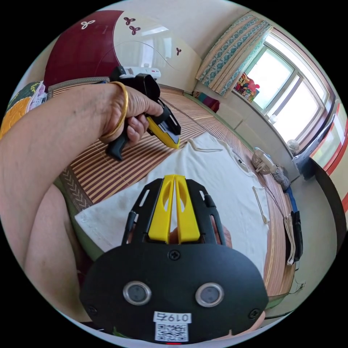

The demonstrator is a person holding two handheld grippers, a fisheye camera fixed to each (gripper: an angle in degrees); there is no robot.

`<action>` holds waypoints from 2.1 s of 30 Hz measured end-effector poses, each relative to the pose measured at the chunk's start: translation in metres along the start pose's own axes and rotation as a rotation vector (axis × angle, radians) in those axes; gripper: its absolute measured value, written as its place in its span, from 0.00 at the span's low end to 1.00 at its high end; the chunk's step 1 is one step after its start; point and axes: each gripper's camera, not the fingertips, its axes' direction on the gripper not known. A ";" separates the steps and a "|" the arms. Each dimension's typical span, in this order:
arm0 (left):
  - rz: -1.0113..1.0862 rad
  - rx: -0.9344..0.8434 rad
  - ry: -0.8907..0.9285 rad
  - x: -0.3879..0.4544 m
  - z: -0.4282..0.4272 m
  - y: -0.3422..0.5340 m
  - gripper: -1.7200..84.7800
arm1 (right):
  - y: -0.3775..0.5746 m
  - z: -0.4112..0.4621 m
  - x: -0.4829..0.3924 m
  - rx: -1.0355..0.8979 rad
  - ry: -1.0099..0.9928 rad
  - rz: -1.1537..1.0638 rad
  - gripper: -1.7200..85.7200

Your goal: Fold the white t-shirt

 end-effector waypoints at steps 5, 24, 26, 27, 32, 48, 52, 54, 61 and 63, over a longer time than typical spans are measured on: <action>0.013 -0.024 -0.012 0.003 0.006 -0.001 0.03 | -0.001 0.001 0.005 0.001 -0.005 0.003 0.01; 0.050 -0.009 -0.031 0.014 0.003 0.002 0.03 | -0.010 0.006 0.048 0.034 0.023 0.051 0.01; 0.045 -0.018 -0.059 0.014 0.005 0.001 0.03 | -0.017 0.007 0.060 0.050 0.022 0.077 0.01; 0.041 -0.028 -0.082 0.014 0.007 0.001 0.03 | -0.021 0.009 0.068 0.049 0.018 0.094 0.01; 0.062 -0.035 -0.133 0.022 0.010 -0.001 0.03 | -0.037 0.029 0.073 0.043 0.007 0.048 0.01; 0.142 -0.056 -0.247 0.044 0.013 -0.005 0.03 | -0.025 0.014 0.030 -0.017 -0.250 0.000 0.02; 0.135 -0.052 -0.229 0.042 0.011 -0.005 0.03 | 0.001 -0.014 -0.010 -0.039 -0.171 -0.041 0.05; 0.129 -0.049 -0.220 0.040 0.011 -0.006 0.03 | 0.008 -0.027 -0.026 -0.024 -0.174 -0.030 0.07; 0.121 -0.043 -0.193 0.035 0.008 -0.008 0.03 | 0.014 -0.042 -0.058 -0.058 -0.202 -0.016 0.09; 0.121 -0.043 -0.190 0.034 0.007 -0.010 0.03 | 0.016 -0.038 -0.069 -0.096 -0.197 -0.025 0.09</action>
